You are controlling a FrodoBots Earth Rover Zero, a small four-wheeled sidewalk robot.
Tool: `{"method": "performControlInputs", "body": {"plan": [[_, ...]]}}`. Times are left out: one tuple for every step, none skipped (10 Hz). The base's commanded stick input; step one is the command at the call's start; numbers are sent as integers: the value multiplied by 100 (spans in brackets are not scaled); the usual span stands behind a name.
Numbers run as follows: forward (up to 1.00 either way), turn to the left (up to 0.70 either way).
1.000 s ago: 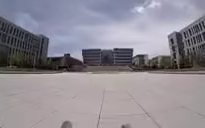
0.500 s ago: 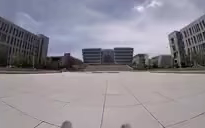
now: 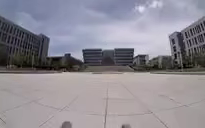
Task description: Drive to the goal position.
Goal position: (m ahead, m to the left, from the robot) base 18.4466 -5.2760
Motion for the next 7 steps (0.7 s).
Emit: {"method": "performControlInputs", "body": {"plan": [[70,0],[70,0],[70,0],[70,0],[70,0],[70,0],[70,0]]}}
